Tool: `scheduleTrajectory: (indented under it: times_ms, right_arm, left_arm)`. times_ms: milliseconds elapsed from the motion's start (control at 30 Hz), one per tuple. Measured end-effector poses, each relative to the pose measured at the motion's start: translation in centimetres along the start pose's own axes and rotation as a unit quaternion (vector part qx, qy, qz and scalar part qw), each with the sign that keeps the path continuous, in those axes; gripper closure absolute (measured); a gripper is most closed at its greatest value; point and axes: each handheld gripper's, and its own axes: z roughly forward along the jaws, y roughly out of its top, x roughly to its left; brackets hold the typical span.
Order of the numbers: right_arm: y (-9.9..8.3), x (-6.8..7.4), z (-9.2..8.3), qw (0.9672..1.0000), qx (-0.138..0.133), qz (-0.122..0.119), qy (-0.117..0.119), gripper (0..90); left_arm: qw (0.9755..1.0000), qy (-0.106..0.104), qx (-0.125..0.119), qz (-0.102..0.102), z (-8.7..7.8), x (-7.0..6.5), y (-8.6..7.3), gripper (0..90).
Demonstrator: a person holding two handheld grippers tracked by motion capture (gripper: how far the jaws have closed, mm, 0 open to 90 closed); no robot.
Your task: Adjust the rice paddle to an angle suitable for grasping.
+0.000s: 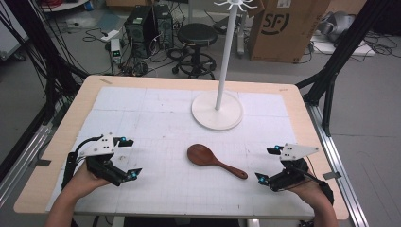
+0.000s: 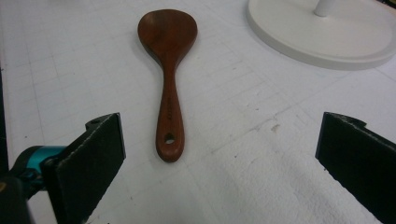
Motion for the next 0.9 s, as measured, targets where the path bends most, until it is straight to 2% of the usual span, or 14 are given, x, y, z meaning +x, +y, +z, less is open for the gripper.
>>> scheduleTrajectory:
  times_ms: [167, 300, 400, 533, 800, 833, 900]
  right_arm:
    - [0.2, 0.1, -0.2, 1.0, 0.001, -0.001, 0.006, 0.3]
    - [0.5, 0.0, -0.2, 0.9998, 0.013, -0.011, 0.01, 0.3]
    - [1.0, -0.1, -0.5, 0.9995, 0.021, -0.017, 0.014, 0.3]
    - [1.4, -0.3, -1.3, 0.9989, 0.036, -0.027, 0.012, 0.6]
    - [1.5, -1.1, -3.5, 0.9982, 0.055, -0.021, 0.012, 0.6]
    - [1.6, -1.2, -3.9, 0.9977, 0.064, -0.017, 0.016, 0.7]
    - [1.8, -1.3, -3.9, 0.997, 0.069, -0.023, 0.025, 0.6]
  left_arm:
    - [1.0, -0.002, -0.004, -0.002, 0.0, 0.0, 0.1, 1.7]
    - [1.0, -0.004, 0.007, 0.001, 0.0, -0.1, 0.0, 1.7]
    - [1.0, -0.004, 0.002, 0.0, -0.1, -0.2, 0.0, 1.7]
    - [1.0, -0.006, 0.002, 0.002, -0.2, -0.3, 0.0, 1.7]
    - [0.9999, -0.008, 0.011, 0.005, -0.1, -0.5, 0.0, 1.7]
    - [0.9999, -0.008, 0.011, 0.004, -0.1, -0.5, 0.0, 1.7]
    - [0.9999, -0.011, 0.012, 0.005, 0.0, -0.5, -0.1, 1.7]
